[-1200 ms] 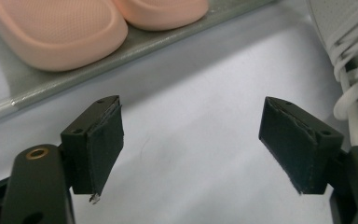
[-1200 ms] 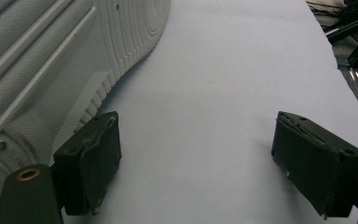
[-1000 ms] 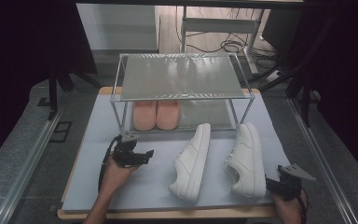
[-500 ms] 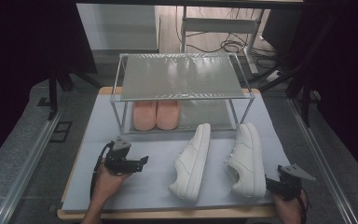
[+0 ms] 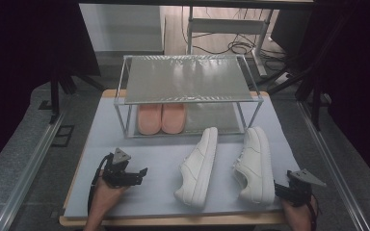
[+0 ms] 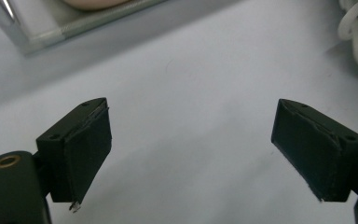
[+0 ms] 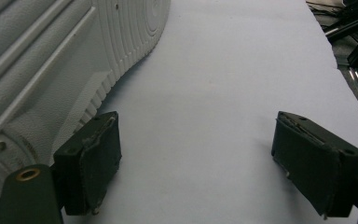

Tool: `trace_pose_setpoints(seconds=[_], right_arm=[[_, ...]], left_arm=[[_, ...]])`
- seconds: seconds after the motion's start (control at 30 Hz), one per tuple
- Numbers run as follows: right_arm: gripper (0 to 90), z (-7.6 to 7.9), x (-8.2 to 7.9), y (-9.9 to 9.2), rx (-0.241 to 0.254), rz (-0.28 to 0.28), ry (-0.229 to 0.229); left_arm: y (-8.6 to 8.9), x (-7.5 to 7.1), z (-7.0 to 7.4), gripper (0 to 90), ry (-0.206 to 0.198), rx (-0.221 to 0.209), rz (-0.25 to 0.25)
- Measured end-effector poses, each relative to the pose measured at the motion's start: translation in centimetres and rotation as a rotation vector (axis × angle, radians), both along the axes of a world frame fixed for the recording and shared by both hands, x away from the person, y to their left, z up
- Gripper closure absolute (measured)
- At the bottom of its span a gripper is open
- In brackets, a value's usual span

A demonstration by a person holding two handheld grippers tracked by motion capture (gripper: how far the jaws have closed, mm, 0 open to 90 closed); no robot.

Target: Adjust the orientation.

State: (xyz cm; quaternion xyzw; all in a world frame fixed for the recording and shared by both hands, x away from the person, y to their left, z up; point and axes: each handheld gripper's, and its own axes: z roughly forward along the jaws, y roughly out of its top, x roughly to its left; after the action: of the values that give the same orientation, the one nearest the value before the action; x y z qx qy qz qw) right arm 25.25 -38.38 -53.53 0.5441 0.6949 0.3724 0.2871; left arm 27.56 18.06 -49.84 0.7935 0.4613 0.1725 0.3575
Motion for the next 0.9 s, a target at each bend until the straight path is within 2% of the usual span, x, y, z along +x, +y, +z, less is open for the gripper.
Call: trace_pose_setpoints(seconds=[0.17,0.27,0.4,0.63,0.77,0.9], right_arm=[[15.2,0.0,0.0,0.0,-0.002,0.001,0.000],[15.2,0.0,0.0,0.0,0.000,0.000,0.001],[15.3,0.0,0.0,0.0,0.000,0.000,0.001],[15.8,0.0,0.0,0.0,-0.001,0.002,0.001],[16.2,0.2,0.1,0.0,-0.008,0.000,0.020],[17.8,0.7,0.2,0.1,-0.022,-0.001,0.058]], left_arm=[[0.5,-0.4,-1.0,12.4,0.017,0.004,0.016],[0.7,-0.5,-1.7,12.6,0.031,0.005,0.008],[0.5,-0.4,-2.5,12.5,0.044,0.033,-0.001],[0.3,-0.5,-2.6,12.8,0.033,0.052,0.003],[0.3,-0.5,-2.6,12.8,0.032,0.051,0.003],[0.3,-0.5,-2.6,12.8,0.030,0.051,0.003]])
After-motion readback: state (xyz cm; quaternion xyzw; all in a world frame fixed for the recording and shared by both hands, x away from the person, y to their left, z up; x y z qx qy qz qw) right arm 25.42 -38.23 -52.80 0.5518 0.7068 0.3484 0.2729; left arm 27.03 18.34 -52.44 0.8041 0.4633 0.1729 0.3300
